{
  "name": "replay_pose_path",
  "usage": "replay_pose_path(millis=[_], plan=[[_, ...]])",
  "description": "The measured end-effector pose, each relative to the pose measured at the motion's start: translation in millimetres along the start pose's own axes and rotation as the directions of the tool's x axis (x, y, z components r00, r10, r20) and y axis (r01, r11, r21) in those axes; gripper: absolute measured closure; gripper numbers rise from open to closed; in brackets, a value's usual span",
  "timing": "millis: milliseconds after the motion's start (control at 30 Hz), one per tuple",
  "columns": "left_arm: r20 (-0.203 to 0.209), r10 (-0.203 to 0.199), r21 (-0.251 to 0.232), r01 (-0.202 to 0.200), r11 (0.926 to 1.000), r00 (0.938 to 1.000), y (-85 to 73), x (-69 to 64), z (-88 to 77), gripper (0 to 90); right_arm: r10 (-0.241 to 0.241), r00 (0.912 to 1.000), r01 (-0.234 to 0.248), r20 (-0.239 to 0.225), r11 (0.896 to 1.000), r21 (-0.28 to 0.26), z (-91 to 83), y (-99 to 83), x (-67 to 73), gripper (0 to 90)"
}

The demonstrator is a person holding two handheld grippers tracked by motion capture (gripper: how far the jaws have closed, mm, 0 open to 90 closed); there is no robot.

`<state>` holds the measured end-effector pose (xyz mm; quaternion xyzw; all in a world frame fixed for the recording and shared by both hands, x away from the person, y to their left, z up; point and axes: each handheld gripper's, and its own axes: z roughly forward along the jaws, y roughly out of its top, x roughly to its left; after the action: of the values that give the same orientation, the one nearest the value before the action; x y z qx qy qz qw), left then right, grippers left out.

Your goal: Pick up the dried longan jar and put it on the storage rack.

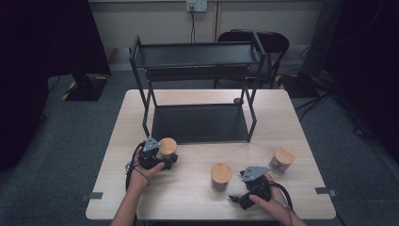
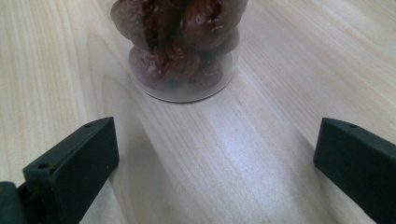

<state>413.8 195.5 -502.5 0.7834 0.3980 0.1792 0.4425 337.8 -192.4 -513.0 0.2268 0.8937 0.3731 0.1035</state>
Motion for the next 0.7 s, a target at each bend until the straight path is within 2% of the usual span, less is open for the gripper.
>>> replay_pose_path(millis=[233, 400, 700], plan=[[0.020, 0.004, -0.013, -0.003, 0.9999, 0.9998, -0.2, 0.9, 1.7, 17.2, 0.002, 1.0000, -0.002, 0.002, 1.000, -0.001, -0.1, -0.2, 0.3, 0.0], [0.029, 0.023, -0.023, -0.022, 0.9995, 0.9993, 0.4, 0.2, 2.1, 22.2, 0.003, 1.0000, -0.003, 0.003, 1.000, 0.000, -0.2, -0.3, 0.4, 0.0], [0.002, 0.043, -0.018, -0.043, 0.9989, 0.9991, 2.8, -2.1, 2.2, 24.8, 0.003, 1.0000, -0.003, 0.003, 1.000, 0.000, -0.2, -0.3, 0.4, 0.0]])
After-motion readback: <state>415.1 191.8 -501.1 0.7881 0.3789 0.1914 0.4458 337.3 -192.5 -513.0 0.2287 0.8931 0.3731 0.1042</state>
